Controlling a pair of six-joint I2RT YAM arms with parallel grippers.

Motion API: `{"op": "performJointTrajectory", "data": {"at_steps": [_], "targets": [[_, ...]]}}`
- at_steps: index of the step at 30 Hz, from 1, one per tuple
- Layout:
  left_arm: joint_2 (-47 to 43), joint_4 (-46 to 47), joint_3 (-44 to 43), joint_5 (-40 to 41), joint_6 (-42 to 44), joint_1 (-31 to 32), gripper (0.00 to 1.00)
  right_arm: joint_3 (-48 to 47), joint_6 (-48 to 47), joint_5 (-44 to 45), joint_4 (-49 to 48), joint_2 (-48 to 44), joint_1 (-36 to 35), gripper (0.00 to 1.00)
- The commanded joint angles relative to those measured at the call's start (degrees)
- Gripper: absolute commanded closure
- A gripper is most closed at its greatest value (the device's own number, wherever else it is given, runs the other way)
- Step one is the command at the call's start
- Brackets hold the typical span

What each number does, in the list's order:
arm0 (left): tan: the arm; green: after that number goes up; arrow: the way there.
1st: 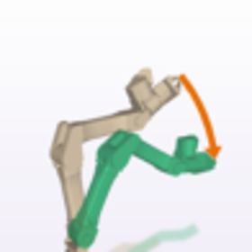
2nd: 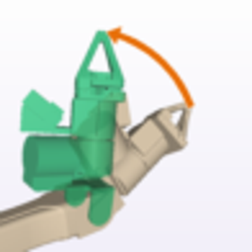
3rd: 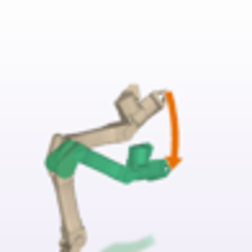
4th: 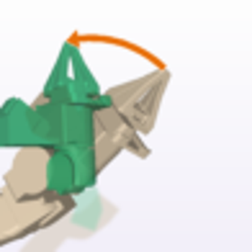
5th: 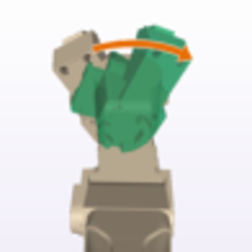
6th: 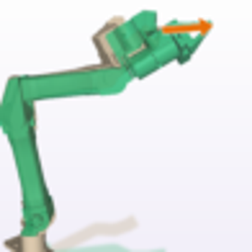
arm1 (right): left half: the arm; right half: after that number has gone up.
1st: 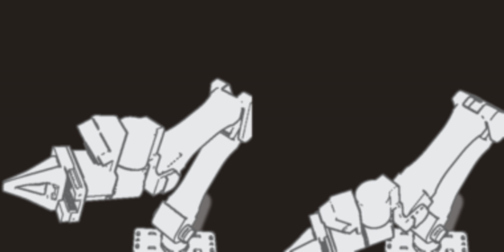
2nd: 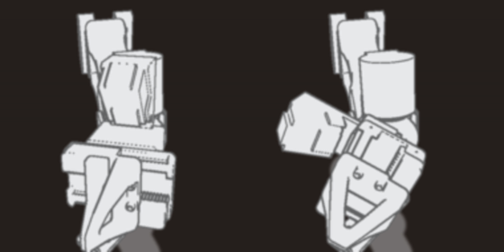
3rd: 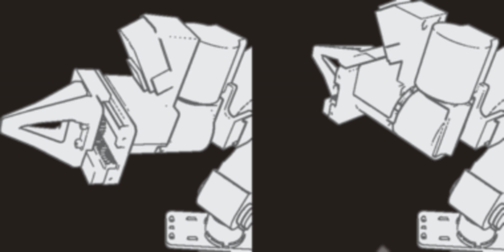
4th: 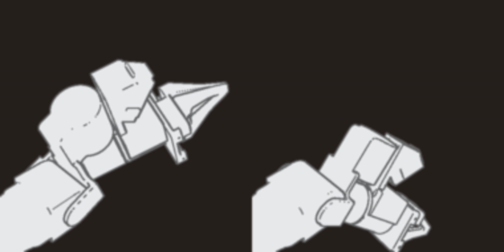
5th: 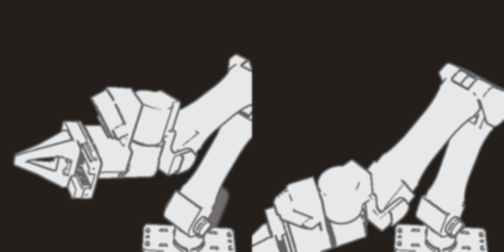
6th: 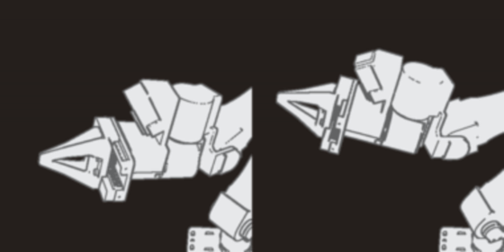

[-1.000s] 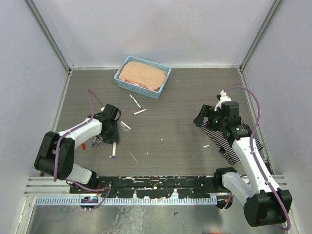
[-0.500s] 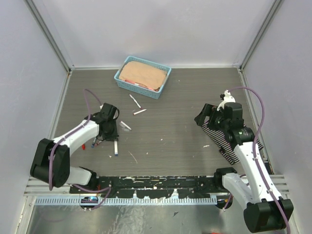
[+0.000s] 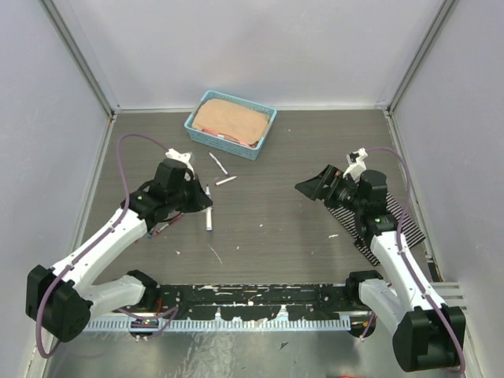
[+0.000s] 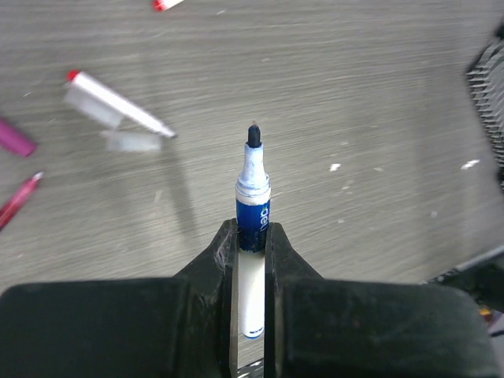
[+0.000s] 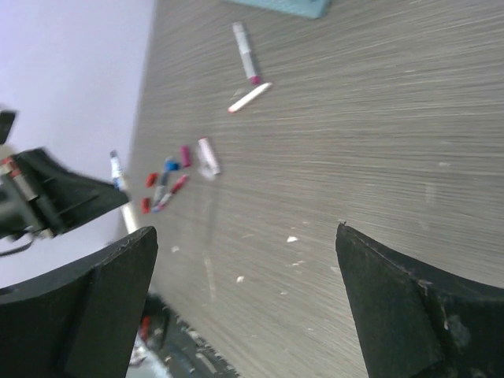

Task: Insert the pens into the pen caps
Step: Pick up the pen from the center of the board.

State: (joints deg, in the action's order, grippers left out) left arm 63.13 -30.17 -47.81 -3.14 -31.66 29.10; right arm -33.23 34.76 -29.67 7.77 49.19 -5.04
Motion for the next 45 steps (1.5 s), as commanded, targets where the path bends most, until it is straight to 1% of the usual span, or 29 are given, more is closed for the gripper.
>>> {"op": "performJointTrajectory", "data": {"at_steps": [1, 2, 5, 7, 9, 13, 15, 17, 20, 26, 32, 35, 41, 45], "targets": [[0.26, 7.03, -3.69, -2.39, -3.8, 3.89, 1.0, 5.58, 16.24, -17.8, -25.61, 3.63, -0.47, 0.0], [0.82, 8.11, -4.46, -2.21, -4.18, 4.99, 1.0, 6.67, 19.45, -18.92, -28.78, 5.36, -1.21, 0.0], [2.42, 11.27, -6.11, -1.17, -5.42, 8.66, 1.0, 7.4, 20.34, -16.66, -30.32, 10.34, -4.74, 0.0], [4.08, 12.98, -7.33, -0.78, -6.19, 10.55, 1.0, 6.56, 19.75, -14.06, -29.5, 13.33, -8.12, 0.0], [5.54, 14.53, -8.24, -0.82, -7.01, 11.85, 1.0, 5.32, 16.94, -9.16, -27.55, 15.11, -12.22, 0.01], [7.45, 16.82, -9.24, -0.99, -8.04, 13.3, 1.0, 7.53, 12.37, 6.52, -30.89, 11.28, -23.19, 0.01], [7.61, 17.49, -9.34, -0.91, -8.44, 13.51, 1.0, 8.0, 10.58, 11.14, -32.17, 9.2, -26.45, 0.02], [7.62, 18.09, -9.17, -1.14, -8.87, 13.48, 1.0, 8.7, 9.45, 13.73, -34.21, 7.25, -28.45, 0.06], [7.9, 19.56, -8.84, -3.19, -9.65, 13.61, 1.0, 9.17, 9.41, 15.65, -37.54, 5.92, -29.84, 0.13], [7.44, 22.62, -7.68, -5.35, -12.16, 13.78, 1.0, 5.99, 9.44, 15.03, -42.14, 10.01, -32.25, 0.31], [6.4, 22.77, -7.49, -5.58, -12.81, 13.87, 1.0, 2.95, 8.36, 15.12, -44.94, 14.49, -36.56, 0.38], [6.03, 21.05, -7.6, -5.6, -12.73, 13.87, 1.0, 1.36, 8.06, 15.5, -45.59, 16.63, -38.1, 0.42], [4.0, 20.57, -6.04, -5.68, -13.16, 13.86, 1.0, -1.44, 7.37, 14.98, -46.06, 20.32, -38.5, 0.52], [2.91, 20.29, -5.53, -5.82, -13.47, 13.83, 1.0, -2.9, 6.97, 14.14, -45.93, 22.1, -38.51, 0.62]]}}
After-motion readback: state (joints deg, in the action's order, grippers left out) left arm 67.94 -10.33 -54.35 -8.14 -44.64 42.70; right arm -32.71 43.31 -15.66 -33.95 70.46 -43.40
